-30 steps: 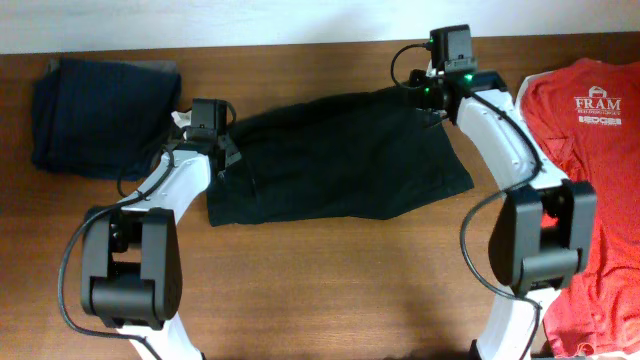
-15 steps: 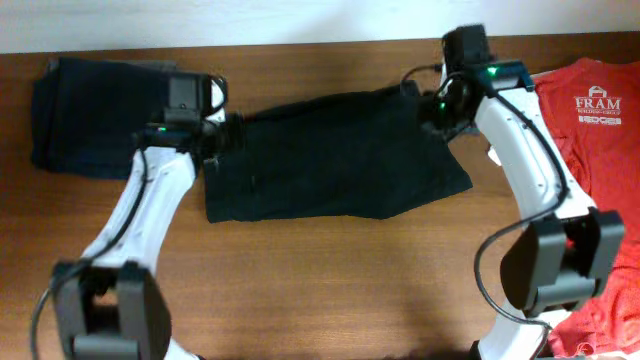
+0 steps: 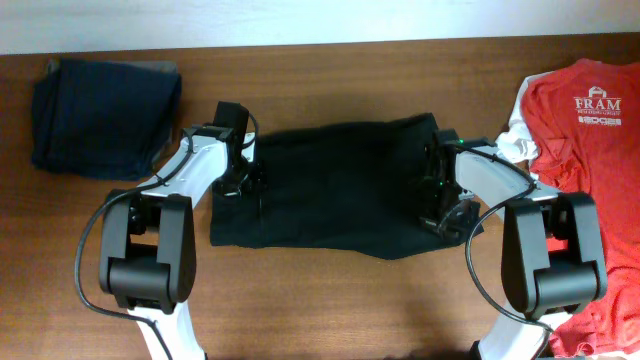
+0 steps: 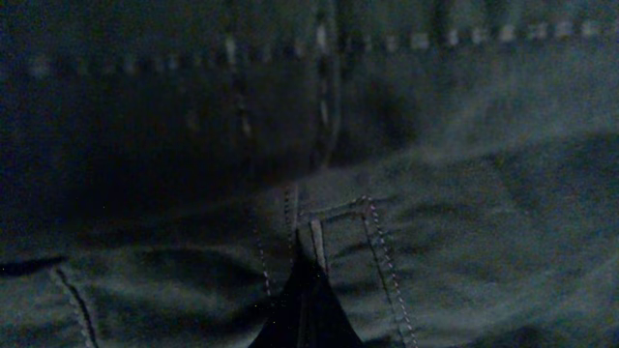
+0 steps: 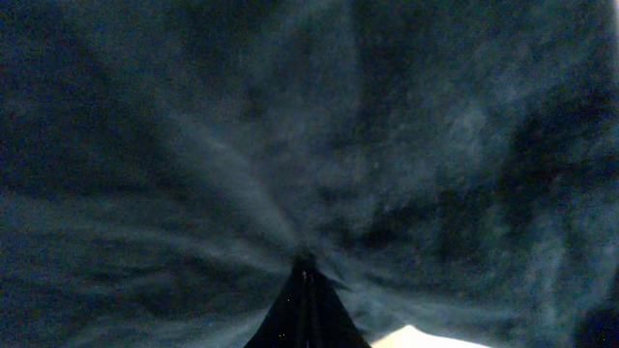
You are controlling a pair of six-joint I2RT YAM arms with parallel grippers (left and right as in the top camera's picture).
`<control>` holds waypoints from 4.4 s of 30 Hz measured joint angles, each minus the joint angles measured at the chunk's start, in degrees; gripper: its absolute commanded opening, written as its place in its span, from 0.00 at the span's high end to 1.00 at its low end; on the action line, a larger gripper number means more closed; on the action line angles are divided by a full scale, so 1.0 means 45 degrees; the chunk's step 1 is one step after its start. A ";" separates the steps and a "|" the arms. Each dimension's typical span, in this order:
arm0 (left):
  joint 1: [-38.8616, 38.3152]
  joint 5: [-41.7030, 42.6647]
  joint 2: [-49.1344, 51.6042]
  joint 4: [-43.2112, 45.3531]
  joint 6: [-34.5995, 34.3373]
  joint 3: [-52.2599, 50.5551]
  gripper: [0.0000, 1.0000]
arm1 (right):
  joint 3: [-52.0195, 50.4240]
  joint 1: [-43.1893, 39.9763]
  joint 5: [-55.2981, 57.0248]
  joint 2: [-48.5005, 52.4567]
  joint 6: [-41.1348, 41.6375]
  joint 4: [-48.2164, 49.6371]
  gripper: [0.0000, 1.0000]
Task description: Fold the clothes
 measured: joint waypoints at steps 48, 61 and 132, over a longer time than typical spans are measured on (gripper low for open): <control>0.0879 -0.5178 -0.2822 -0.0826 -0.2127 0.1273 0.55 | 0.2113 -0.0777 -0.1855 -0.0733 -0.5309 0.8024 0.59; 0.2827 0.0767 -0.3327 -0.1972 0.1433 -0.1559 0.19 | 0.2157 0.4143 -0.6246 0.1399 -0.4294 0.4328 0.96; -0.0223 -0.2278 -0.1219 -0.7577 0.1331 0.7135 0.99 | 0.2220 0.5056 -1.0540 0.2113 -0.2875 0.5270 0.96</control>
